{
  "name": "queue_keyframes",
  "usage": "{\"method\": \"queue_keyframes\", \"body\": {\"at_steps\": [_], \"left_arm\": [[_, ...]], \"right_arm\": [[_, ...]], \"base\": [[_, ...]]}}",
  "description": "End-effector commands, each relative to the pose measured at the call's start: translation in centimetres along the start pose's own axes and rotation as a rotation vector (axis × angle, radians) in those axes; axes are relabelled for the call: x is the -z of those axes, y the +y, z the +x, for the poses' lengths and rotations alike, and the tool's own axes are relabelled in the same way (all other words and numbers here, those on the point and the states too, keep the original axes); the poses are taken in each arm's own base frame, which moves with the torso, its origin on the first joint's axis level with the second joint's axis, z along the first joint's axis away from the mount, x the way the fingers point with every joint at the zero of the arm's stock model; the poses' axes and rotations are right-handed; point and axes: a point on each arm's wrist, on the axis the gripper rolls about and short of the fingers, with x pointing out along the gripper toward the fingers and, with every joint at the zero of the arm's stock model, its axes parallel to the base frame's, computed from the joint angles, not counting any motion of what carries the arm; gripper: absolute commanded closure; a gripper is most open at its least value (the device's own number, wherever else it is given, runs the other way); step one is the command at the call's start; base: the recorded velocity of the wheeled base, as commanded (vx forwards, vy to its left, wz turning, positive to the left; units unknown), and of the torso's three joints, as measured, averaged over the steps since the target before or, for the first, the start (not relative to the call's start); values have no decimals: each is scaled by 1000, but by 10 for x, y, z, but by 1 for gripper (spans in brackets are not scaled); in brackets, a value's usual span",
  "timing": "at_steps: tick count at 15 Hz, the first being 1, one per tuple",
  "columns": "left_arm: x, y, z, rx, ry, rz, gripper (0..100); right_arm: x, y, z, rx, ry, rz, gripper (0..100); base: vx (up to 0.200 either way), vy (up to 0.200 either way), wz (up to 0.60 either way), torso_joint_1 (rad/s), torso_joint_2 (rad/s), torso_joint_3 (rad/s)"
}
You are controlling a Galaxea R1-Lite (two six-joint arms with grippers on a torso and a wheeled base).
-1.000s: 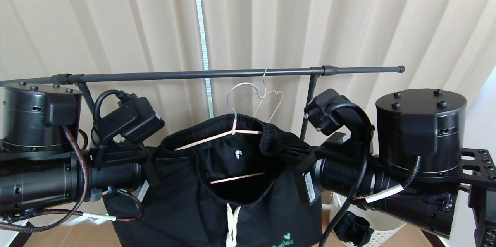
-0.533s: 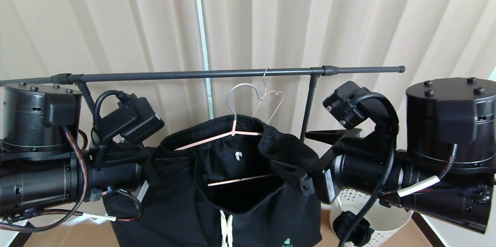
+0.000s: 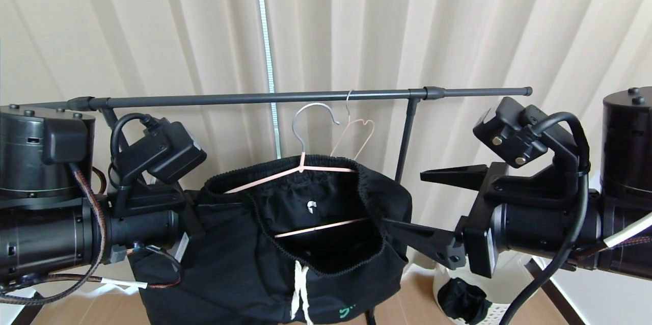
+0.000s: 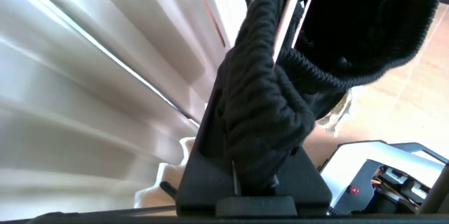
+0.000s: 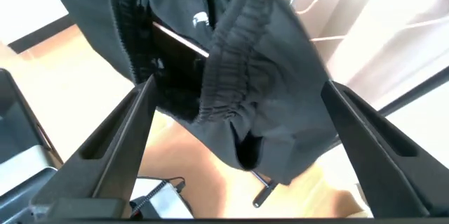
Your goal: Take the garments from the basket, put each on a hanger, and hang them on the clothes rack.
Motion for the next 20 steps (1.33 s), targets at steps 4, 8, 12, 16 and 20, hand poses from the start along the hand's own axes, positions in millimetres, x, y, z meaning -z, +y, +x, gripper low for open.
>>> {"method": "queue_keyframes", "body": {"at_steps": [4,8,12,16,20], "left_arm": [[1,-1,-15,-21,-27,-47,100],[2,-3,-21,-37,-58,-45,100],[0,-6,-28,-38,-82,-61,100],[-1,-9,-36,-42,-102,-55,100],[-3,-14,-39,-23,-119,-42,100]], "right_arm": [[35,-78,-11,-144,15,-156,0],[64,-110,3,-167,72,-207,0],[94,-130,50,-192,114,-171,0],[109,-136,65,-247,117,-139,0],[114,-139,78,-245,116,-114,100]], "base": [[0,0,0,0,0,0],[0,0,0,0,0,0],[0,0,0,0,0,0],[0,0,0,0,0,0],[0,0,0,0,0,0]]}}
